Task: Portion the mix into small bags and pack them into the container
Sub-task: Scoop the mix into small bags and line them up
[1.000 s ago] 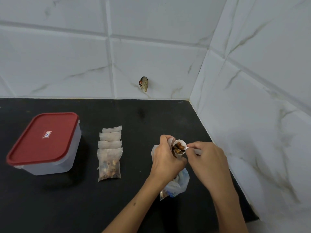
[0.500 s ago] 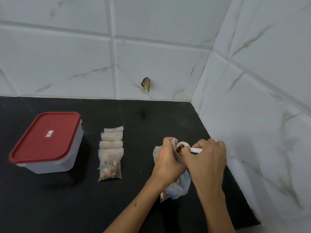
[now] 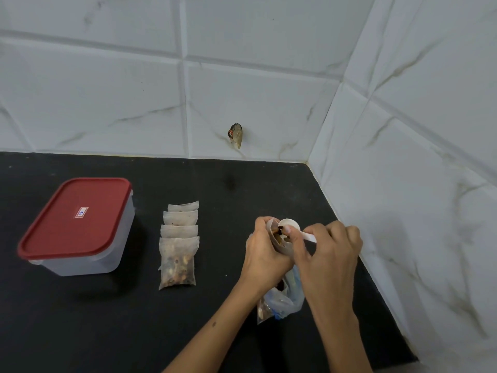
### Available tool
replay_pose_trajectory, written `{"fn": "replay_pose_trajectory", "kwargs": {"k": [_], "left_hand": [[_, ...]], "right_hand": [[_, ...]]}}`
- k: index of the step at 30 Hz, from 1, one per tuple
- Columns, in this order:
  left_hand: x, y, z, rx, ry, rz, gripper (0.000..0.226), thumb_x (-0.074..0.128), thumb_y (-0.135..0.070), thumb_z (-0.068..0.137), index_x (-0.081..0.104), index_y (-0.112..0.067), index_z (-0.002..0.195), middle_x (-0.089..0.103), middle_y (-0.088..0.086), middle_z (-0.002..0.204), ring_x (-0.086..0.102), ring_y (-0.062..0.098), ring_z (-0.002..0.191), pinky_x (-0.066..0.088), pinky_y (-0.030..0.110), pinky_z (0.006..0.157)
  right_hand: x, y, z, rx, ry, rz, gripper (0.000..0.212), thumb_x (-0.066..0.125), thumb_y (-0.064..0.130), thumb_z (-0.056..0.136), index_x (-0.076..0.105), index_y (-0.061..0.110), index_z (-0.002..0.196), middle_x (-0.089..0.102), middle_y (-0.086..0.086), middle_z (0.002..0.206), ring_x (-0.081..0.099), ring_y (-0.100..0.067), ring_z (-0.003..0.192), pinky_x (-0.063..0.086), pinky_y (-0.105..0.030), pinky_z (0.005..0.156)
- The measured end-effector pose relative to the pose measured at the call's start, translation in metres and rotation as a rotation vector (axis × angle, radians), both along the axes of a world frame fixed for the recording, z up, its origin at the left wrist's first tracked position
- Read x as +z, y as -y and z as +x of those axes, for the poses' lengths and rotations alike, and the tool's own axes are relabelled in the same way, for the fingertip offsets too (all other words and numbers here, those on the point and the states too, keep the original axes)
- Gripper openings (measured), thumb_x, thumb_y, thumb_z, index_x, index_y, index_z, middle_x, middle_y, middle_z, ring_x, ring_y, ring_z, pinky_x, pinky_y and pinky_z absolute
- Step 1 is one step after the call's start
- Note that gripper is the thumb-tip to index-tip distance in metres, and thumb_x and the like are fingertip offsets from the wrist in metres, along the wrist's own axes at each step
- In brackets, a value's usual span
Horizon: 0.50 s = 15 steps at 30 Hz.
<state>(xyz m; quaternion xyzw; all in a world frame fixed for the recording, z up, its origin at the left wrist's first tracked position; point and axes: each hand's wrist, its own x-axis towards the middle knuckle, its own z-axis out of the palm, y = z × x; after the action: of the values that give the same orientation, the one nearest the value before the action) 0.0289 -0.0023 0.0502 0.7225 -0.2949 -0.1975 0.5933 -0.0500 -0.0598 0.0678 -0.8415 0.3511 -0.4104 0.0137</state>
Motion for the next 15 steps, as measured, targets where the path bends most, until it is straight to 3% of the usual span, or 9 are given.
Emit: {"fn": "replay_pose_trajectory", "kwargs": {"k": [2, 4, 10, 15], "left_hand": [[0.0013, -0.0008, 0.0014, -0.004, -0.010, -0.020, 0.048, 0.080, -0.025, 0.073, 0.045, -0.022, 0.105, 0.057, -0.011, 0.088, 0.057, -0.007, 0.078, 0.046, 0.007, 0.064], [0.0020, -0.0015, 0.0018, -0.012, -0.012, -0.021, 0.049, 0.080, -0.023, 0.072, 0.046, -0.019, 0.107, 0.057, -0.010, 0.089, 0.057, -0.003, 0.077, 0.046, 0.007, 0.065], [0.0055, -0.0026, 0.0024, -0.010, -0.040, -0.046, 0.047, 0.080, -0.019, 0.073, 0.045, -0.021, 0.105, 0.056, -0.010, 0.087, 0.057, -0.005, 0.073, 0.045, 0.007, 0.062], [0.0052, -0.0029, 0.0044, 0.023, -0.058, -0.064, 0.046, 0.080, -0.013, 0.070, 0.047, -0.019, 0.103, 0.057, -0.010, 0.086, 0.056, 0.000, 0.072, 0.046, 0.009, 0.061]], "right_hand": [[0.0001, -0.0007, 0.0006, 0.018, 0.017, -0.008, 0.030, 0.057, 0.033, 0.084, 0.068, 0.007, 0.074, 0.057, -0.008, 0.069, 0.041, -0.015, 0.074, 0.037, -0.030, 0.065], [0.0008, -0.0015, 0.0006, 0.056, 0.021, -0.014, 0.035, 0.046, 0.033, 0.082, 0.069, 0.008, 0.075, 0.058, -0.007, 0.071, 0.043, -0.015, 0.075, 0.035, -0.029, 0.067], [0.0018, -0.0050, -0.0039, 0.167, 0.056, -0.153, 0.029, 0.053, 0.028, 0.083, 0.073, 0.007, 0.084, 0.063, -0.008, 0.077, 0.042, -0.013, 0.084, 0.030, -0.025, 0.075], [-0.0032, -0.0067, -0.0079, 0.194, 0.009, -0.248, 0.027, 0.053, 0.023, 0.083, 0.074, 0.010, 0.092, 0.066, -0.007, 0.083, 0.045, -0.015, 0.088, 0.031, -0.031, 0.079]]}}
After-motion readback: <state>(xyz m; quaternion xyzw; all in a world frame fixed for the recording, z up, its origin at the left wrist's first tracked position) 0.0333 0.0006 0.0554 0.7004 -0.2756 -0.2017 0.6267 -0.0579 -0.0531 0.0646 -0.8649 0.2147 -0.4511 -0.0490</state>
